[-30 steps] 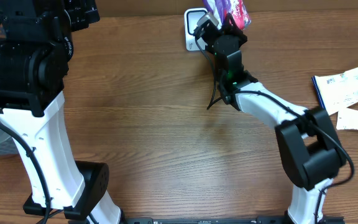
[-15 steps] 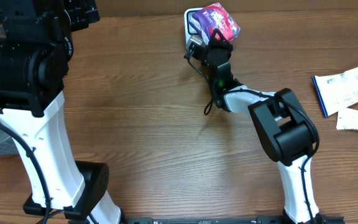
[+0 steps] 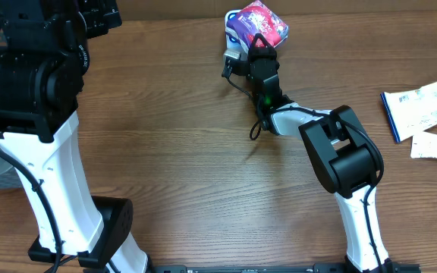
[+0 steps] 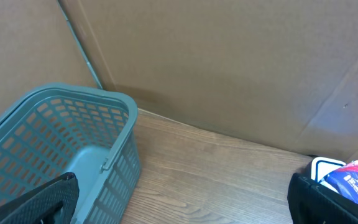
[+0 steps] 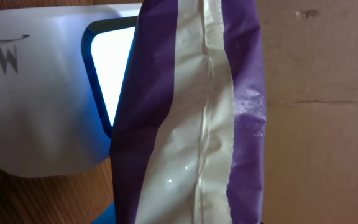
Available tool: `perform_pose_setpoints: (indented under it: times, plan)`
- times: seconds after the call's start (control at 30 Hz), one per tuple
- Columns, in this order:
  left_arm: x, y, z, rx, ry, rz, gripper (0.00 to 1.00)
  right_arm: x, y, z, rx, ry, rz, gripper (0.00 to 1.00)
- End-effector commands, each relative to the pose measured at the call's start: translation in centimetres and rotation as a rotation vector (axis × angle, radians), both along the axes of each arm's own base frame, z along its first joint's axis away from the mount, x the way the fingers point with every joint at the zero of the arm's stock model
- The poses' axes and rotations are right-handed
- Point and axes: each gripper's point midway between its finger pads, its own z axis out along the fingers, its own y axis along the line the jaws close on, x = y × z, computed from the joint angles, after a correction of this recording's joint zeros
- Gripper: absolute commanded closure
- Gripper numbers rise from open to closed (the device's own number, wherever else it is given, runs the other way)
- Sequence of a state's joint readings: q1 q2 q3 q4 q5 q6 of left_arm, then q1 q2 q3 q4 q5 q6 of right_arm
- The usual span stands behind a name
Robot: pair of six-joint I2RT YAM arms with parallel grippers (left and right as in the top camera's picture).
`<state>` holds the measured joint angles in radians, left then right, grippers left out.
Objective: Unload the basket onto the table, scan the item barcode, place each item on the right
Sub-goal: 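Hold the pack in front of the scanner with the right gripper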
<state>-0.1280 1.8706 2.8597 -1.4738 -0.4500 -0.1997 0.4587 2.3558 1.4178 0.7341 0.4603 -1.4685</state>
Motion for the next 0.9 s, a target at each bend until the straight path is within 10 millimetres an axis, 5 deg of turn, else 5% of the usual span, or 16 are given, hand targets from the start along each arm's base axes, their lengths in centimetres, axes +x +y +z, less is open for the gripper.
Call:
perform_pose_setpoints:
  times: [0.0, 0.37, 0.67, 0.87]
  plan:
    - [0.4, 0.5, -0.3, 0.016, 0.011, 0.012, 0.0, 0.5, 0.0, 0.1, -0.022, -0.012, 0.001, 0.78]
    - [0.4, 0.5, -0.3, 0.016, 0.011, 0.012, 0.0, -0.1, 1.1, 0.8, -0.026, -0.009, 0.006, 0.8]
    - [0.4, 0.5, -0.3, 0.016, 0.011, 0.012, 0.0, -2.1, 0.7, 10.4, 0.104, -0.083, -0.089, 0.85]
    - [0.4, 0.5, -0.3, 0.016, 0.011, 0.012, 0.0, -5.2, -3.7, 16.5, 0.367, -0.073, -0.285, 0.85]
